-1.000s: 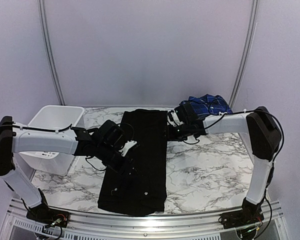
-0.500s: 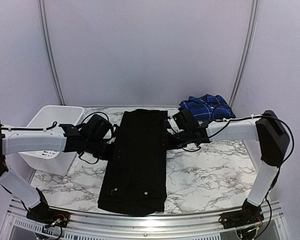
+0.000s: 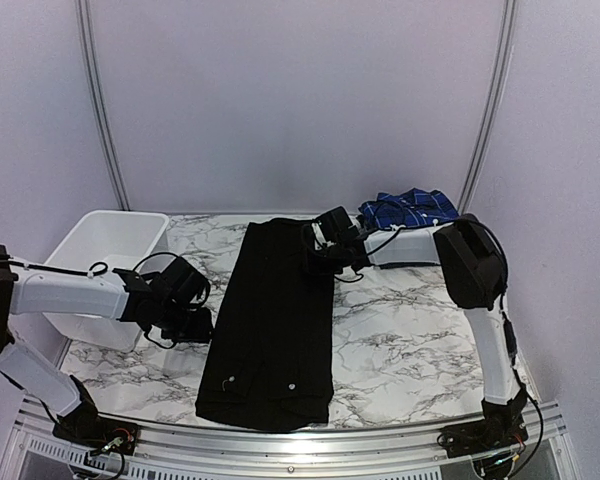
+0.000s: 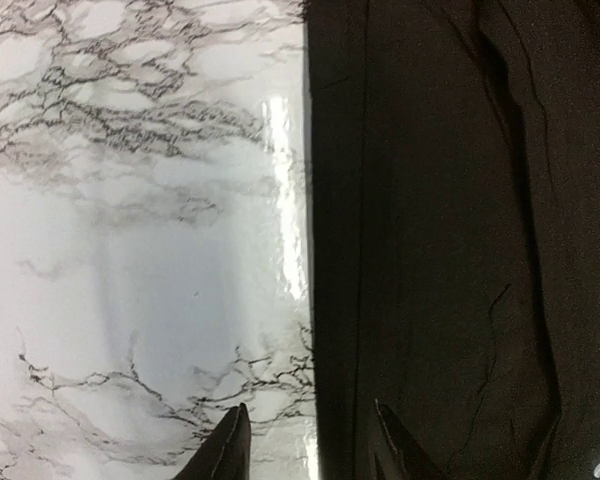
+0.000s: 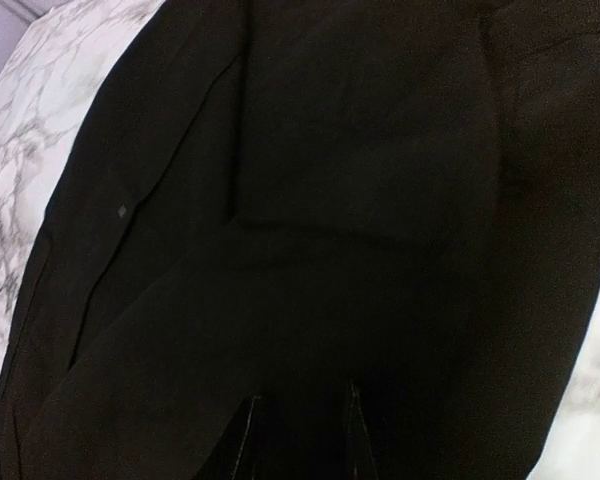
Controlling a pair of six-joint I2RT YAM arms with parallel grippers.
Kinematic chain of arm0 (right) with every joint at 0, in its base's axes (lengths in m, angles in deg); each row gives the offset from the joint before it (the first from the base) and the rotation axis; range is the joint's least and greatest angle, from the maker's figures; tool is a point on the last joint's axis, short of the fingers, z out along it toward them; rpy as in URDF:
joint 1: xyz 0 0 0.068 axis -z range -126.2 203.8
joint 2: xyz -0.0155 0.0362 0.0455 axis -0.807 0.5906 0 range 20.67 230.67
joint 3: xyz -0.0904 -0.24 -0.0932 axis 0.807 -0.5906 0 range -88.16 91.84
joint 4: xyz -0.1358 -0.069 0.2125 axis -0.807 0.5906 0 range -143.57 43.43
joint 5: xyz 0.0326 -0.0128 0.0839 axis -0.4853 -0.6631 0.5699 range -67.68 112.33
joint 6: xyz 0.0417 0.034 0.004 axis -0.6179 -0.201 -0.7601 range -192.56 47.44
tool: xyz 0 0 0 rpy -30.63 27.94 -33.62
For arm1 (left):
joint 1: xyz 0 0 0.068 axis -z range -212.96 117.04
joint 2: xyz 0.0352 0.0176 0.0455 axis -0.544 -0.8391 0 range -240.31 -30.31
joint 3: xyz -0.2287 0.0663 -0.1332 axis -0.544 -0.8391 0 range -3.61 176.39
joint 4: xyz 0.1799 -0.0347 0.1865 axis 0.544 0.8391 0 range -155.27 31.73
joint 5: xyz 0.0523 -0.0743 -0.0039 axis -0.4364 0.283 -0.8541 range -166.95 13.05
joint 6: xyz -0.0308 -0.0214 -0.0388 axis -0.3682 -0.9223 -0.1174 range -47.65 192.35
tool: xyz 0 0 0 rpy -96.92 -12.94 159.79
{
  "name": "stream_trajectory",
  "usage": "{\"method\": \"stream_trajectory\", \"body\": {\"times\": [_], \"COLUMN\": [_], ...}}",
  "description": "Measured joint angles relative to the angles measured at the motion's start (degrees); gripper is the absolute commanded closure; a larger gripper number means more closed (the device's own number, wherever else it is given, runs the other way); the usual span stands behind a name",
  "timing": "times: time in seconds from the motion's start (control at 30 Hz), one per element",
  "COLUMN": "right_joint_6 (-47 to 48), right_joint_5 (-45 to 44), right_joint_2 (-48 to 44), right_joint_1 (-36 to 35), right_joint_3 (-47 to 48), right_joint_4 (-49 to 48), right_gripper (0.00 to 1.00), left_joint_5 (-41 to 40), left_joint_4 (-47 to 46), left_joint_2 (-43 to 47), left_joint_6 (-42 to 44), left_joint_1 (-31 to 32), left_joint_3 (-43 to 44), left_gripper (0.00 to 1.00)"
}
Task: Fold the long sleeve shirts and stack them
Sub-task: Fold the 1/3-folded shirt at the center of the board.
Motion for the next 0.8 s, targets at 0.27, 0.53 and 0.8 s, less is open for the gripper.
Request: {"method": "stream_trajectory", "body": {"times": [0.27, 0.53, 0.8], "right_joint_6": [0.72, 2.47, 4.76], "right_joint_5": [0.20, 1.84, 2.21], "right_joint_2": [10.51, 15.08, 2.45], "right_joint_1": [3.56, 3.50, -0.74], "right_joint_3": [13.33, 21.81, 1.84], "right_joint_4": [1.73, 5.60, 3.19], "right_gripper": [0.73, 0.68, 0.62], "left_joint_5": [0.52, 0.63, 0.74], "left_joint_4": [-0.79, -3.13, -3.45], "left_joint_2": [1.38, 0.20, 2.62], "left_joint_6": [-4.02, -10.32, -16.52], "left_joint_1": [4.81, 11.82, 18.99], "left_joint_3": [-3.67, -5.11, -5.27], "left_gripper": [0.62, 0.63, 0.63]}}
